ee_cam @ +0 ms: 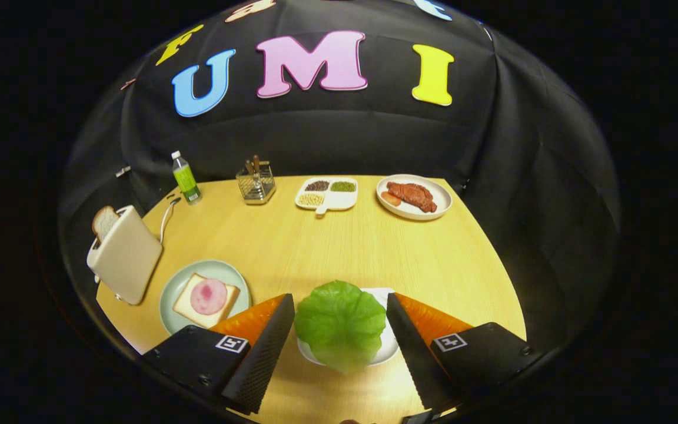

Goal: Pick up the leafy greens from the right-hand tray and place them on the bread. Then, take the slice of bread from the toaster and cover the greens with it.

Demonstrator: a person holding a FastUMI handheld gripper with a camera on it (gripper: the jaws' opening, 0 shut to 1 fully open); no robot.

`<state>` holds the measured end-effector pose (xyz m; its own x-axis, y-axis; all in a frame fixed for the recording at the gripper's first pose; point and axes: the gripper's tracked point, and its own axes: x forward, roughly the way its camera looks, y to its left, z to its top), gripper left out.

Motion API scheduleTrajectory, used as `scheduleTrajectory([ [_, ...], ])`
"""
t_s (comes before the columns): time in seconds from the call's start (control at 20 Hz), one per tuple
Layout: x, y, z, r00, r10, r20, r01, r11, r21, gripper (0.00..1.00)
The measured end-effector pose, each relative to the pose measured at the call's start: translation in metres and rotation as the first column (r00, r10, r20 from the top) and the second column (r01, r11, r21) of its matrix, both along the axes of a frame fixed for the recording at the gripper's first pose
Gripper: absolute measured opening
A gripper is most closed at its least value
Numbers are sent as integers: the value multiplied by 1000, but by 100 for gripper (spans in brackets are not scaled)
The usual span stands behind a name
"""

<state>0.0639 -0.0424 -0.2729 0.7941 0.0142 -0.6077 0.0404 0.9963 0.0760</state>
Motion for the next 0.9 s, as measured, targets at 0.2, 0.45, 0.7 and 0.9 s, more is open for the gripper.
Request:
scheduleTrajectory([
  [0.2, 0, -2, -49, 994, 34, -99, -34, 999, 5, 98],
  [0.45, 10, -3, -88, 985, 88, -151, -92, 995, -24, 98],
  [0.7, 14, 1, -106, 978, 108, -176, -111, 994, -9, 98],
  [0.9, 14, 2, -106, 977, 116, -180, -120, 993, -11, 95],
])
